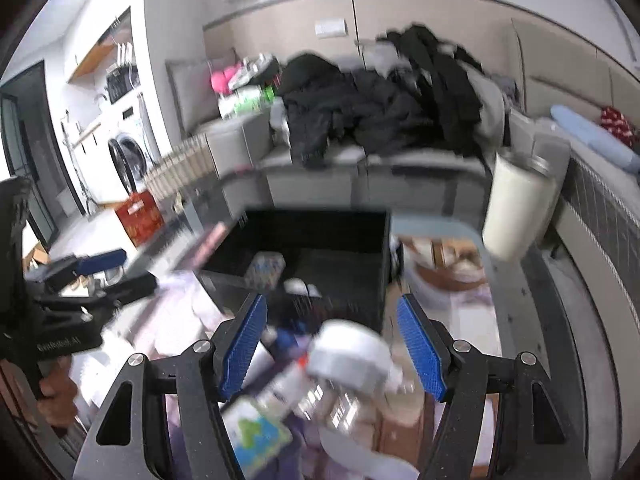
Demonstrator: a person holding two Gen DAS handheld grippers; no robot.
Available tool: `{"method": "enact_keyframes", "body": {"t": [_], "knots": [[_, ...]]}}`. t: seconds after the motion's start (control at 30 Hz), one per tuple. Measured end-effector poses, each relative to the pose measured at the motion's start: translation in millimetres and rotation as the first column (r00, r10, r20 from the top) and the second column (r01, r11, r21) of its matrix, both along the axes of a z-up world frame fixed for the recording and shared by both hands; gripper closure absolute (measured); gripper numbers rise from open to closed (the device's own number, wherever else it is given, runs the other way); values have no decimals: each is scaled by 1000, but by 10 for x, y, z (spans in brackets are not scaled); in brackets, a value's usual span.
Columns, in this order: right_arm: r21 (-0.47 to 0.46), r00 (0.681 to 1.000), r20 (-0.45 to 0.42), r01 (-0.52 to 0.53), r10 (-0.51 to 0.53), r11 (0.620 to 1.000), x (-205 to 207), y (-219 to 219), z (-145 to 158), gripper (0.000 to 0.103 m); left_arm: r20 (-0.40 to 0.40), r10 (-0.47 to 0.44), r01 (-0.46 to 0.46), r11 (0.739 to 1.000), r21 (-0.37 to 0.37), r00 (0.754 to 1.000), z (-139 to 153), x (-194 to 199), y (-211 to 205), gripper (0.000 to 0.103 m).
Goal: Organize rigid objects
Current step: 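Grasp the glass diffuser jar with the right tool while the left tool grasps the white square charger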
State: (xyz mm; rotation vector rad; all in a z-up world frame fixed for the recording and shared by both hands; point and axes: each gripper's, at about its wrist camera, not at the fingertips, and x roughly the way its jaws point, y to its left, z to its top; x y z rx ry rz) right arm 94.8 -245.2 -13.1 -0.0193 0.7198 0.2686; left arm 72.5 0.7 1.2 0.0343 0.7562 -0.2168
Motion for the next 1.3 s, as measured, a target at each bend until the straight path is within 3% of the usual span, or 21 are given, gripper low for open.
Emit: {"method": "enact_keyframes", "body": {"t": [0.3,0.5,0.57,0.67,0.87,0.93,1.03,1.17,1.23,1.3], "knots": [[-42,989,-145,-14,8,999,-24,-132,-524,38,-138,2,4,999,50,990,-494,49,24,26],[-42,978,-202,-55,46,998,-47,-57,-681,49,-191,-15,27,998,63,982,-687,33,0,26],[-51,973,-224,-60,47,997,-42,-63,-749,58,-190,-31,44,997,65,981,-698,11,-46,27],[-62,977,-207,-57,43,996,-74,-87,-736,59,-207,-63,72,997,35,976,-687,-22,-96,40],[-64,982,-188,-45,32,997,-84,-143,-657,59,-254,-135,133,991,-27,958,-660,-154,-171,50],[-57,982,-188,-39,28,998,-92,-164,-631,59,-249,-137,136,990,-21,959,-633,-154,-165,50],[-57,982,-184,-43,32,997,-77,-162,-616,59,-188,-102,112,993,45,977,-570,-37,-97,50],[-60,982,-184,-48,36,997,-66,-145,-626,59,-187,-165,180,981,69,968,-576,69,-162,48],[-63,982,-186,-52,40,997,-70,-137,-642,59,-180,-186,209,971,119,966,-602,44,-255,44],[-64,980,-193,-56,42,996,-57,-121,-666,59,-182,-191,213,971,112,965,-587,40,-278,45]]}}
